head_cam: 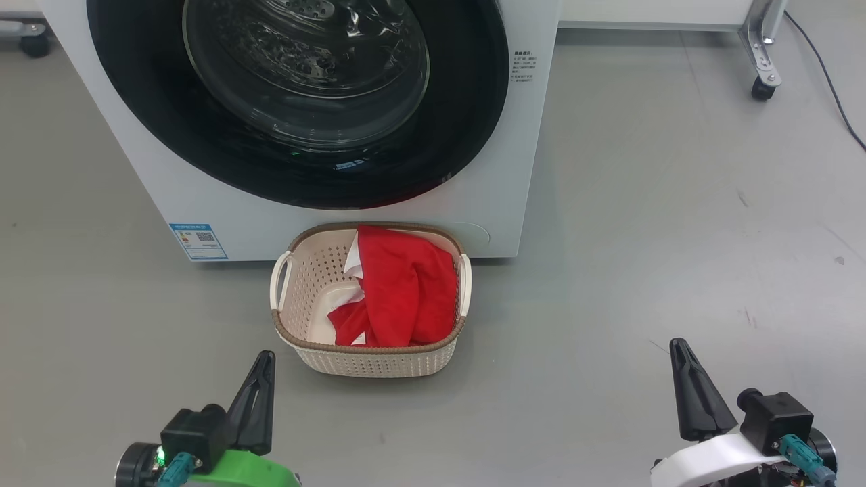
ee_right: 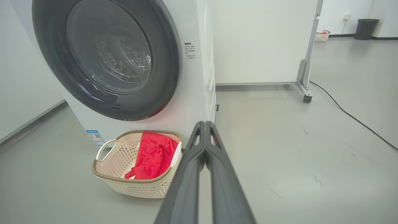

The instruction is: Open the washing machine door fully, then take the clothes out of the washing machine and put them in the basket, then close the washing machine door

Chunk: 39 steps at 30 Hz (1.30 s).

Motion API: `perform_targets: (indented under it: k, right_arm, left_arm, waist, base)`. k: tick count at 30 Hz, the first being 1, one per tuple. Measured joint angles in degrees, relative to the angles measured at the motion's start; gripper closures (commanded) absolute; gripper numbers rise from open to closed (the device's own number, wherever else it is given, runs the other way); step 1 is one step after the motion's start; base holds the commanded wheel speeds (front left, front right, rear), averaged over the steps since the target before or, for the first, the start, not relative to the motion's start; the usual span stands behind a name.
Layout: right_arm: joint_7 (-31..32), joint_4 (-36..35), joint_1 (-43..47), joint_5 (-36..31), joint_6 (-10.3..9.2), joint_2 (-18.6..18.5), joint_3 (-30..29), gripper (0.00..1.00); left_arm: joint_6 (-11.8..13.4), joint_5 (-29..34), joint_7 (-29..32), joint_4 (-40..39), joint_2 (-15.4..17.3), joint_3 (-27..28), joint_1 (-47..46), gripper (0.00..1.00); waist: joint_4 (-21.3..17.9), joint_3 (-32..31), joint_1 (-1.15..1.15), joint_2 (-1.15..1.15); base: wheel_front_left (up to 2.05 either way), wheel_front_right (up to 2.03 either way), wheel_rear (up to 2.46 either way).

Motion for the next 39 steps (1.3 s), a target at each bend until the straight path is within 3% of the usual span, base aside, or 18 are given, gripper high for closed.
perform_targets:
  k: [10, 39]
  right_arm:
    - [0.5, 0.0, 0.1, 5.1, 0.57, 0.1, -0.1, 1.00]
    - [6.2, 1.2, -1.5, 29.0, 2.72, 0.7, -4.6, 1.00]
  left_arm:
    - [-0.4, -5.1, 0.9, 0.0, -0.1, 0.9, 0.2, 1.00]
    - [-2.8, -27.6, 7.1, 0.4, -0.7, 6.3, 0.0, 1.00]
  waist:
    - [-0.5, -0.2, 0.00, 0.00]
    - [-1.9, -0.6, 0.00, 0.00]
  base:
    - [0.00, 0.00, 0.00]
    - [0.00, 0.00, 0.00]
